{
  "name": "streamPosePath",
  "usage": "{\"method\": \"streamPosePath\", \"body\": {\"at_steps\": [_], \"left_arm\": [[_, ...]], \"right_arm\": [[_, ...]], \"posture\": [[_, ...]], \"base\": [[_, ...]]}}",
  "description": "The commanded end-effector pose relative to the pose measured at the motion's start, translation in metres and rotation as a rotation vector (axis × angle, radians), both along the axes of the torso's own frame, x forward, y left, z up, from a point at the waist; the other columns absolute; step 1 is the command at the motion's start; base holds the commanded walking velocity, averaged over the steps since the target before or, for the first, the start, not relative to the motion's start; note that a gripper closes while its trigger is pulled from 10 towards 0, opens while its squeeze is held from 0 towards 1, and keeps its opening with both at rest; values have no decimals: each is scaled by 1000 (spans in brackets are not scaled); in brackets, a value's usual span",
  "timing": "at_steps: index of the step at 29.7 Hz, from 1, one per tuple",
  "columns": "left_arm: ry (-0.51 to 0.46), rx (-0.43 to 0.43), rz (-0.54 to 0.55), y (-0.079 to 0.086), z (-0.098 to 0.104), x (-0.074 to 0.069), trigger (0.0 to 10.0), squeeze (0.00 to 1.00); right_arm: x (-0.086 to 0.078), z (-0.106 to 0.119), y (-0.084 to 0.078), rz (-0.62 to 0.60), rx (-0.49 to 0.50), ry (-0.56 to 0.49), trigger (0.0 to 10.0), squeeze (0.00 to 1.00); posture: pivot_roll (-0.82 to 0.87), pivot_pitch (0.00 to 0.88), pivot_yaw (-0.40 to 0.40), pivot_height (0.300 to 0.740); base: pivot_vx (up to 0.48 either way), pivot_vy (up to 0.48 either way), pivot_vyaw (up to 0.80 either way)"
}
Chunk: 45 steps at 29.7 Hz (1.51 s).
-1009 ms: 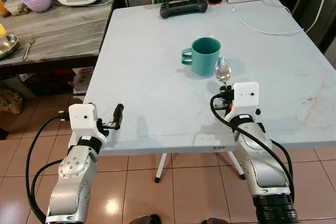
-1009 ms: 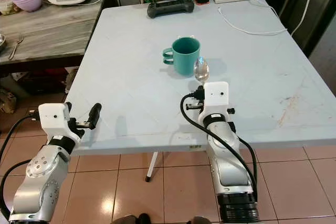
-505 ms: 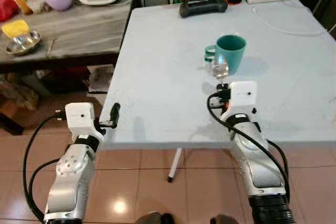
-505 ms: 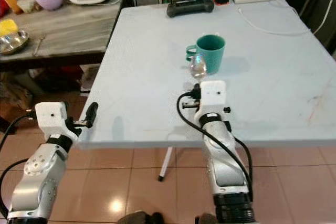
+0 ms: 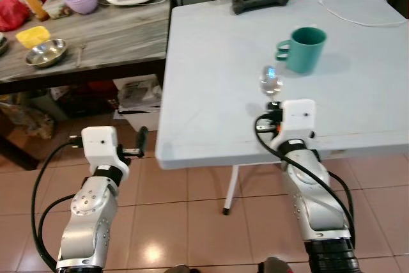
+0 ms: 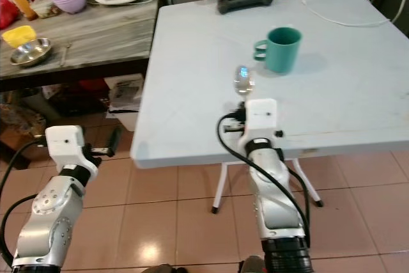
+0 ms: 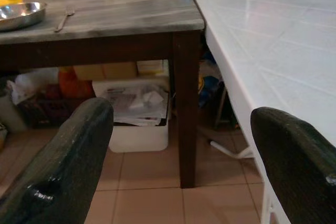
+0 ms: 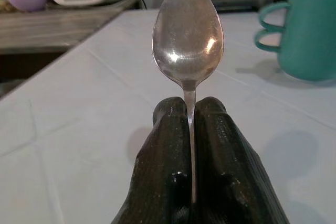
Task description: Setting the table
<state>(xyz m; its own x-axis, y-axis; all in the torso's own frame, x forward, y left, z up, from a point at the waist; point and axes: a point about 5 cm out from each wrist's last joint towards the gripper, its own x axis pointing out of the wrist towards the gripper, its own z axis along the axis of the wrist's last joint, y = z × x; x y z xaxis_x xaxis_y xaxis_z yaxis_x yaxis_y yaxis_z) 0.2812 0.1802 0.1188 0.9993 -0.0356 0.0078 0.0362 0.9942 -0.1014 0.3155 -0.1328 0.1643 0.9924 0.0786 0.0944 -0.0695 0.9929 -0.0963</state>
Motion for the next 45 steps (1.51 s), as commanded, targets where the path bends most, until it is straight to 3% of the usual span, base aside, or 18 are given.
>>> {"method": "streamPosePath", "body": {"at_steps": [1,38,45], "left_arm": [[8,14,5,-2,-2,-1,10000,0],[-25,28,20,-6,-1,0,10000,0],[-72,22,5,-6,7,-1,10000,0]], "right_arm": [[-1,0,-4,-10,1,-4,10000,0],[0,-1,-3,5,-11,-9,10000,0],[1,-2,-3,3,-16,-11,10000,0]], "posture": [[-108,119,135,740],[-95,118,129,740],[-91,116,130,740]], "base": [[0,480,0],[0,480,0],[0,0,0]]}}
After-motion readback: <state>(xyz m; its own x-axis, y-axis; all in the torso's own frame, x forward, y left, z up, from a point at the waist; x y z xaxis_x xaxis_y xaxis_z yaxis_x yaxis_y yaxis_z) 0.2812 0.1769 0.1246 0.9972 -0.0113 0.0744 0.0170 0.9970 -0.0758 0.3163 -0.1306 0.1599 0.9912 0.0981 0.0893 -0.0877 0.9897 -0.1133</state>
